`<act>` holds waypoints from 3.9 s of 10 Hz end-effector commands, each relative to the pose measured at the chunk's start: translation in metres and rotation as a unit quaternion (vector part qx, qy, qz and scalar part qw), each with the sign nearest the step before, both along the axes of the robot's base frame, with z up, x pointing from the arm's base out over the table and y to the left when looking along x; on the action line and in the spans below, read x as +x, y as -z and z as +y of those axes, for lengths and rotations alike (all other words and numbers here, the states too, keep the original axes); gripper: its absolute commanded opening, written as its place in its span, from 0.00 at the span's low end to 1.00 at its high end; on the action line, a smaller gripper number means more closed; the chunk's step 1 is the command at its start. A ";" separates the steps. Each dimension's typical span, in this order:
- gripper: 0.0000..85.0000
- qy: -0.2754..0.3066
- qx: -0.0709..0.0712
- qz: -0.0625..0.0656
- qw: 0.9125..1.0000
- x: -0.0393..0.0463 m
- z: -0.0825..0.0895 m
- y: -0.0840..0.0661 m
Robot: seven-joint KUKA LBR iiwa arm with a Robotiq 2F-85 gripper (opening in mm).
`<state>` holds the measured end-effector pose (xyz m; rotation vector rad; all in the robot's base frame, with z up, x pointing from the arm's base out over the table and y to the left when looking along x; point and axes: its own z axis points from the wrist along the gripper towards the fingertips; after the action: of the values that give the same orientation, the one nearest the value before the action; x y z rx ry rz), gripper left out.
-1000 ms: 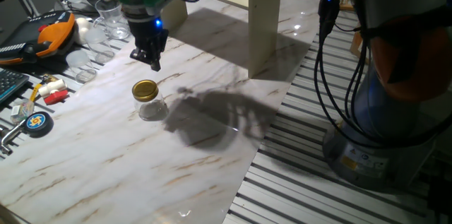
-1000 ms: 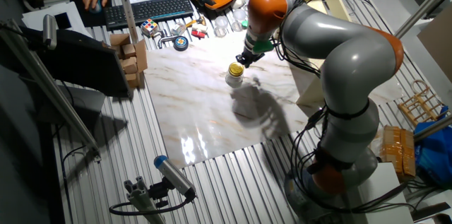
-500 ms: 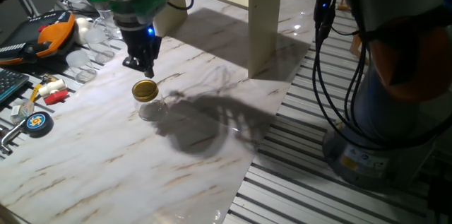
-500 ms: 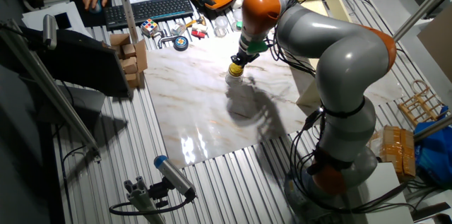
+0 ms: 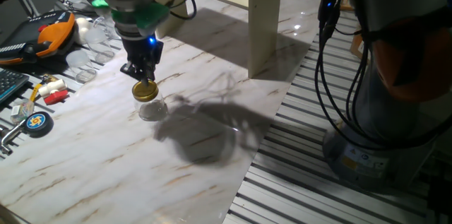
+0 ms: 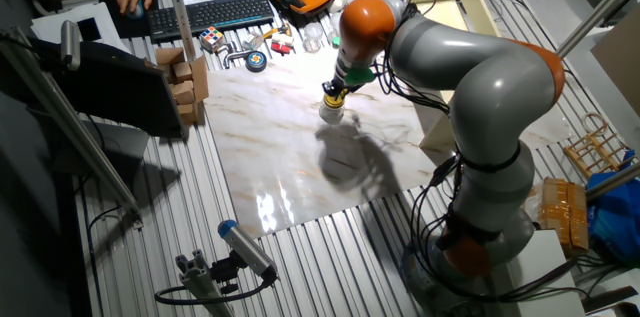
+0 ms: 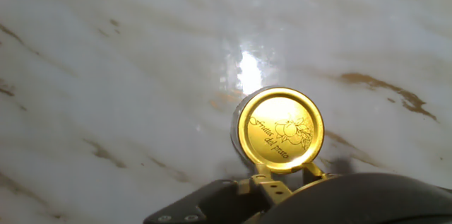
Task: Put the object on the shelf
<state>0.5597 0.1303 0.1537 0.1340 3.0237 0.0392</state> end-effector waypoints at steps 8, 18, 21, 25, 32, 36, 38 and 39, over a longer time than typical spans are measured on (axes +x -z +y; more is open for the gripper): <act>1.00 -0.030 -0.004 -0.005 1.000 0.0116 -0.007 0.006; 1.00 -0.084 -0.025 0.005 0.996 0.0227 -0.006 0.027; 1.00 -0.089 -0.026 0.004 0.996 0.0236 -0.007 0.033; 1.00 -0.088 -0.024 0.004 0.996 0.0237 -0.007 0.038; 1.00 -0.086 -0.019 0.004 0.996 0.0224 -0.007 0.048; 1.00 -0.084 -0.019 0.005 0.996 0.0223 -0.007 0.052; 1.00 -0.084 -0.019 0.005 0.996 0.0224 -0.007 0.052; 1.00 -0.084 -0.018 0.004 0.996 0.0222 -0.007 0.053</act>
<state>0.5819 0.1235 0.1007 -0.1243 3.0343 -0.0019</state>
